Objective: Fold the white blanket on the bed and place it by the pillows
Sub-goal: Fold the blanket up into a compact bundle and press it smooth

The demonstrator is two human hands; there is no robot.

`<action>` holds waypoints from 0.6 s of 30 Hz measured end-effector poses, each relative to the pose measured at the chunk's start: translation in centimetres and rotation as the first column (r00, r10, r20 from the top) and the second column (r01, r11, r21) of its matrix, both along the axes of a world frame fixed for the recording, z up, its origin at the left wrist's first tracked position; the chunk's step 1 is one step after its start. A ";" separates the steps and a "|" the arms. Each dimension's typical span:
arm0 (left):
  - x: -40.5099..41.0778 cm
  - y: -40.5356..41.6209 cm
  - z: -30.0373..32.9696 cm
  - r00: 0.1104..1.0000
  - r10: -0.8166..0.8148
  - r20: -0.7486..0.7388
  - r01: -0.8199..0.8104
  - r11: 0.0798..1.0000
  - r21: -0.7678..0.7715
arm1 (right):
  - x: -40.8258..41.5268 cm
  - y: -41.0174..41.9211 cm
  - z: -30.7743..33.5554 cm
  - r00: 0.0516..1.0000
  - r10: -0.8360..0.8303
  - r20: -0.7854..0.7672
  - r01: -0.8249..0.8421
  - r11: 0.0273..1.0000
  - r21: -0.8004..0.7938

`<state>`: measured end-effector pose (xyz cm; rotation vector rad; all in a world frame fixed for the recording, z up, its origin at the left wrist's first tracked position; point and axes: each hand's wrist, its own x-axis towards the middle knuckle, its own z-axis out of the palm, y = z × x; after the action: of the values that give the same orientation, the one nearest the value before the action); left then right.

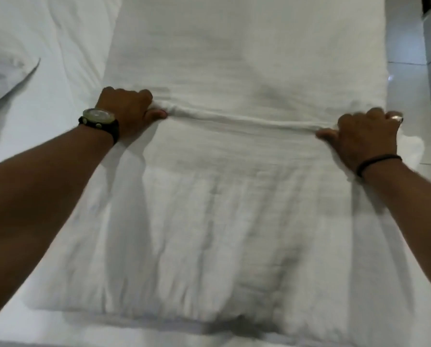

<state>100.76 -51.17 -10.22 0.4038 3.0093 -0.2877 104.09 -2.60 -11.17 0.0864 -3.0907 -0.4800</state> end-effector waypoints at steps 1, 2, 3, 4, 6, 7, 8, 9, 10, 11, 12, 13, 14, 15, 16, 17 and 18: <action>-0.5 0.5 -0.1 0.998 0.053 0.018 -0.053 0.998 -0.029 | -0.7 -0.1 0.2 0.997 -0.076 -0.023 0.075 0.996 -0.045; -0.6 1.2 -0.3 0.992 0.125 0.023 -0.124 0.991 -0.042 | -1.2 -0.6 0.4 0.985 -0.173 -0.022 0.170 0.978 -0.118; -0.1 2.1 -0.5 0.984 0.180 0.010 -0.179 0.984 -0.017 | -1.3 -1.8 0.5 0.967 -0.255 -0.011 0.247 0.946 -0.210; 0.8 3.4 -0.8 0.985 0.170 -0.039 -0.168 0.985 0.049 | -0.9 -3.6 0.8 0.954 -0.300 0.006 0.287 0.906 -0.312; 4.5 7.1 -1.1 0.987 0.088 -0.136 -0.053 0.969 0.243 | 2.4 -9.4 0.6 0.971 -0.221 -0.095 0.155 0.876 -0.456; 7.2 8.9 -1.6 0.991 0.013 -0.135 0.032 0.946 0.323 | 5.0 -12.6 0.1 0.976 -0.145 -0.160 0.046 0.864 -0.502; 10.1 10.2 -2.2 0.995 -0.070 -0.068 0.089 0.938 0.334 | 8.2 -15.5 -0.8 0.987 -0.055 -0.153 -0.033 0.854 -0.519; 12.7 10.6 -2.9 0.992 -0.124 0.037 0.107 0.945 0.309 | 11.2 -17.1 -1.4 0.997 0.033 -0.076 -0.068 0.858 -0.509; 14.6 9.7 -3.4 0.982 -0.118 0.147 0.076 0.963 0.260 | 13.7 -16.9 -2.0 0.996 0.086 0.036 -0.059 0.881 -0.470; 15.9 7.5 -3.8 0.977 -0.059 0.207 0.016 0.979 0.206 | 15.7 -14.8 -2.8 0.988 0.087 0.130 -0.025 0.910 -0.414; 16.3 4.6 -4.0 0.974 0.025 0.223 -0.059 0.987 0.148 | 17.2 -11.3 -3.7 0.983 0.045 0.176 0.023 0.930 -0.367; 16.3 1.5 -4.0 0.969 0.111 0.221 -0.134 0.987 0.093 | 18.3 -7.3 -4.0 0.983 -0.010 0.181 0.068 0.946 -0.317; 16.4 -1.5 -3.9 0.957 0.189 0.219 -0.206 0.977 0.056 | 19.2 -3.5 -4.0 0.983 -0.046 0.179 0.094 0.959 -0.269; 16.6 -3.8 -3.5 0.939 0.257 0.228 -0.269 0.963 0.026 | 20.0 -0.6 -3.6 0.979 -0.069 0.193 0.115 0.965 -0.236; 17.0 -5.3 -2.9 0.915 0.321 0.243 -0.331 0.944 0.002 | 20.7 1.3 -3.0 0.971 -0.101 0.216 0.150 0.964 -0.221; 17.5 -5.6 -2.6 0.890 0.383 0.245 -0.395 0.919 -0.001 | 21.2 1.7 -2.3 0.967 -0.147 0.210 0.192 0.957 -0.215; 18.0 -4.9 -2.7 0.868 0.437 0.237 -0.454 0.891 0.021 | 21.5 0.7 -1.8 0.960 -0.213 0.179 0.250 0.943 -0.219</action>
<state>118.75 -56.11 -12.87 -0.2471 2.7820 -0.0791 125.60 -1.87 -12.94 -0.2603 -3.2985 -0.1005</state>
